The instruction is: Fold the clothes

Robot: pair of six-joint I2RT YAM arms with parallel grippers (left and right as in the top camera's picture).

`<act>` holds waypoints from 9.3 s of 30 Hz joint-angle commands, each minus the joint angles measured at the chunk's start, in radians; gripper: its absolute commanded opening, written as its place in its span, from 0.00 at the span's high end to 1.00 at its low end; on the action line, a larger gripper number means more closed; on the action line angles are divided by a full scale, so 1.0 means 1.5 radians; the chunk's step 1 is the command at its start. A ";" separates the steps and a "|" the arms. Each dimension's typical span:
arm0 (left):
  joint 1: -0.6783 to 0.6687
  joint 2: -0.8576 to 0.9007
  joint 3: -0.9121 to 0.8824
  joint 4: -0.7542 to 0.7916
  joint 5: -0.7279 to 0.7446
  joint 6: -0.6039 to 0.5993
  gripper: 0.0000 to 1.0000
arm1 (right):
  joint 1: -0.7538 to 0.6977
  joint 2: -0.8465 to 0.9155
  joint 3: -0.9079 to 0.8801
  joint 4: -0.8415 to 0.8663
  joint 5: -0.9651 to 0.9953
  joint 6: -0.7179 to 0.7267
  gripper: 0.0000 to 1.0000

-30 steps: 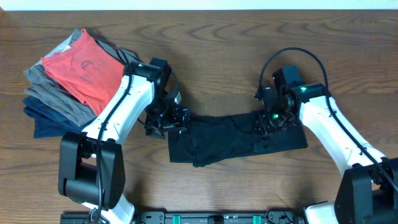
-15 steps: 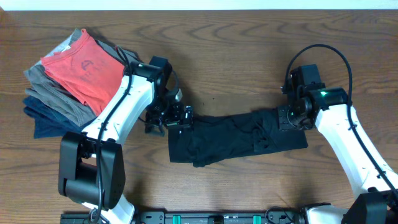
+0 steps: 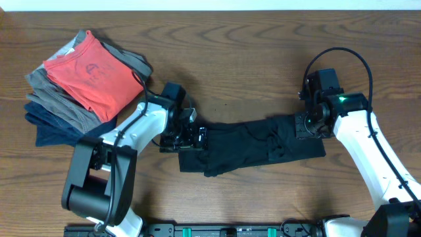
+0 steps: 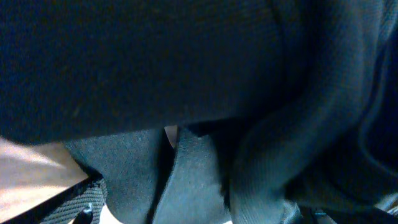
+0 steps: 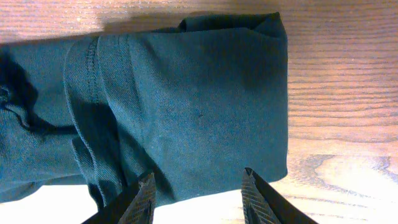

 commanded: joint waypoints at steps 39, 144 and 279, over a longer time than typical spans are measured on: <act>-0.052 -0.037 0.351 -0.289 -0.037 -0.079 0.94 | -0.088 0.000 -0.001 -0.022 0.058 0.022 0.56; -0.017 0.023 0.362 -0.142 -0.111 -0.066 0.14 | 0.122 0.002 -0.071 0.328 -0.392 0.020 0.43; 0.101 -0.803 0.005 -0.091 -0.243 -0.013 0.02 | -0.109 -0.710 -0.183 0.044 -0.073 0.069 0.01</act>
